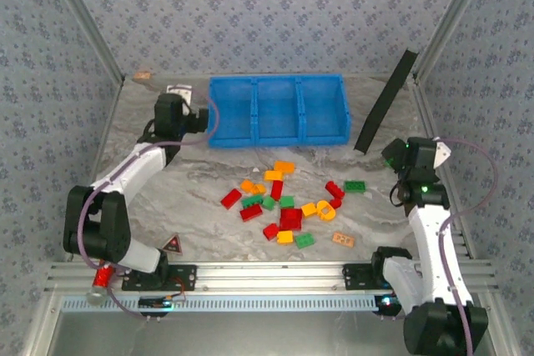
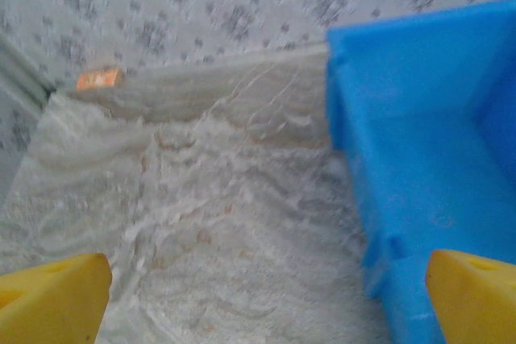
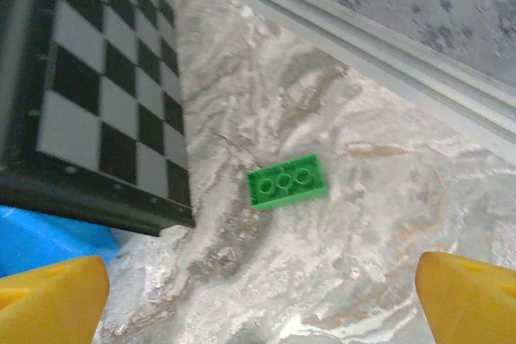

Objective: Sort the legos into containers by color
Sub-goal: Pick up the lego from the middle-right of the table.

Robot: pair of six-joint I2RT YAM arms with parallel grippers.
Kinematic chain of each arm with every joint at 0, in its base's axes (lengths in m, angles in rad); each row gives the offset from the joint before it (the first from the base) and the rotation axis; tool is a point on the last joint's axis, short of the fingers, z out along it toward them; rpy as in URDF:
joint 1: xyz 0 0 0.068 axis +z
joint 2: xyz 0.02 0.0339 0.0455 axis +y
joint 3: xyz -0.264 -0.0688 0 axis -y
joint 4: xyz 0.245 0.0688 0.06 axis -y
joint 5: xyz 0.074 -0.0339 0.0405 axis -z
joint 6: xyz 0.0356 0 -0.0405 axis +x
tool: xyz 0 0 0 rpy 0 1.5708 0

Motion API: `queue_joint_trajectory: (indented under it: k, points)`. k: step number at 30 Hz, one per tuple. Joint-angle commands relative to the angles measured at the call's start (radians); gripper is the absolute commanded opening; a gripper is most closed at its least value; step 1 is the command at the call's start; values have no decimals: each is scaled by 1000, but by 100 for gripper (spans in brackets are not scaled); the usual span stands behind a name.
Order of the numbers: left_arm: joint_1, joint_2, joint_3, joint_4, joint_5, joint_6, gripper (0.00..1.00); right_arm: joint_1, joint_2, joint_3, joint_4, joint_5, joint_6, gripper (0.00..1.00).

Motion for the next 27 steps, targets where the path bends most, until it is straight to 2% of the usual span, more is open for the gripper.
queue_joint_trajectory:
  k: [1, 7, 12, 20, 27]
  points:
    - [-60, 19, 124, -231, -74, 86, 100, -49, 119, 62, -67, -123, -55, 99]
    - [-95, 3, 156, -240, -34, 120, 100, -100, 453, 173, -5, -182, -269, 99]
    - [-99, -37, 132, -237, 7, 107, 100, -113, 641, 219, 65, -187, -380, 99]
    - [-102, -58, 125, -253, 20, 106, 100, -167, 761, 235, 149, -249, -459, 99]
    - [-102, -53, 125, -245, 26, 108, 100, -197, 832, 256, 174, -275, -481, 94]
